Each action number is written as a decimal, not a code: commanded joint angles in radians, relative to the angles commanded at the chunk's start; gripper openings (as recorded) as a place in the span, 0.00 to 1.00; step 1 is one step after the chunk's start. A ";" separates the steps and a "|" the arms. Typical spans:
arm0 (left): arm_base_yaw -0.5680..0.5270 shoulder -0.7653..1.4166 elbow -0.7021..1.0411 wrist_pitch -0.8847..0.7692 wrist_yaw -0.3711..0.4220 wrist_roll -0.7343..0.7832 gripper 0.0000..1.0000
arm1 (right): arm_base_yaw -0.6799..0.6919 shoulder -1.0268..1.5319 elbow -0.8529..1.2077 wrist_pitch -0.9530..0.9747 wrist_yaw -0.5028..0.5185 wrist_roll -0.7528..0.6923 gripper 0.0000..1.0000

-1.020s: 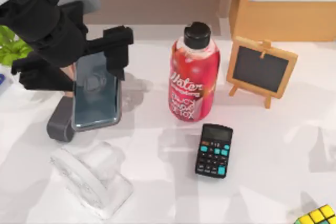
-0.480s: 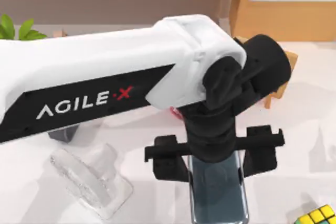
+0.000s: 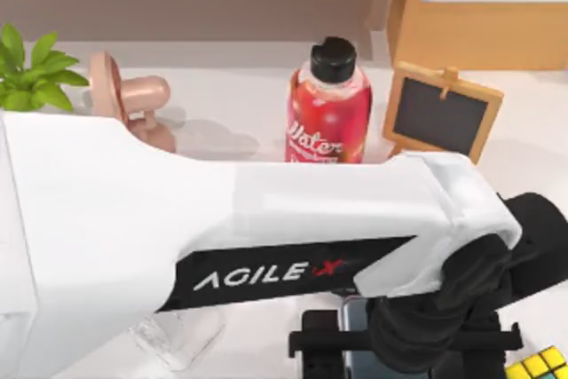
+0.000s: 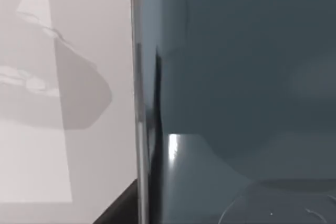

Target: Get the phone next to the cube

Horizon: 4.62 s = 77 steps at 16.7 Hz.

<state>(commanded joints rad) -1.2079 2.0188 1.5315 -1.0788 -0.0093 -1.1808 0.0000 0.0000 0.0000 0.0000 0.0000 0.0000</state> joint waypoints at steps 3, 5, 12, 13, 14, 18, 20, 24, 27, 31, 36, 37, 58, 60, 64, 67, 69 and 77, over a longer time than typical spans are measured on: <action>0.000 0.000 0.000 0.000 0.000 0.000 0.00 | 0.000 0.000 0.000 0.000 0.000 0.000 1.00; 0.003 -0.003 -0.001 0.000 0.002 0.003 0.00 | 0.000 0.000 0.000 0.000 0.000 0.000 1.00; -0.007 -0.027 0.015 0.018 -0.035 0.001 0.00 | 0.000 0.000 0.000 0.000 0.000 0.000 1.00; -0.011 -0.032 0.019 0.022 -0.045 0.001 0.00 | 0.000 0.000 0.000 0.000 0.000 0.000 1.00; -0.015 -0.038 0.023 0.027 -0.055 0.001 0.00 | 0.000 0.000 0.000 0.000 0.000 0.000 1.00; -0.035 -0.059 0.044 0.047 -0.099 -0.001 0.00 | 0.000 0.000 0.000 0.000 0.000 0.000 1.00; -0.045 -0.071 0.055 0.059 -0.121 -0.003 0.00 | 0.000 0.000 0.000 0.000 0.000 0.000 1.00; -0.061 -0.098 0.071 0.086 -0.157 -0.005 0.00 | 0.000 0.000 0.000 0.000 0.000 0.000 1.00; -0.069 -0.116 0.077 0.108 -0.174 -0.006 0.00 | 0.000 0.000 0.000 0.000 0.000 0.000 1.00; -0.072 -0.131 0.079 0.134 -0.176 -0.008 0.00 | 0.000 0.000 0.000 0.000 0.000 0.000 1.00; -0.063 -0.130 0.065 0.159 -0.146 -0.009 0.00 | 0.000 0.000 0.000 0.000 0.000 0.000 1.00; -0.060 -0.127 0.059 0.164 -0.138 -0.009 0.00 | 0.000 0.000 0.000 0.000 0.000 0.000 1.00; 0.002 0.069 -0.126 0.195 0.001 0.003 0.00 | 0.000 0.000 0.000 0.000 0.000 0.000 1.00; 0.002 0.069 -0.126 0.195 0.001 0.003 0.00 | 0.000 0.000 0.000 0.000 0.000 0.000 1.00; 0.002 0.069 -0.126 0.195 0.001 0.003 0.30 | 0.000 0.000 0.000 0.000 0.000 0.000 1.00; 0.002 0.069 -0.126 0.195 0.001 0.003 0.53 | 0.000 0.000 0.000 0.000 0.000 0.000 1.00; 0.002 0.069 -0.126 0.195 0.001 0.003 0.68 | 0.000 0.000 0.000 0.000 0.000 0.000 1.00; 0.002 0.069 -0.126 0.195 0.001 0.003 1.00 | 0.000 0.000 0.000 0.000 0.000 0.000 1.00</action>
<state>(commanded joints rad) -1.2062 2.0880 1.4058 -0.8838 -0.0087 -1.1782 0.0000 0.0000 0.0000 0.0000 0.0000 0.0000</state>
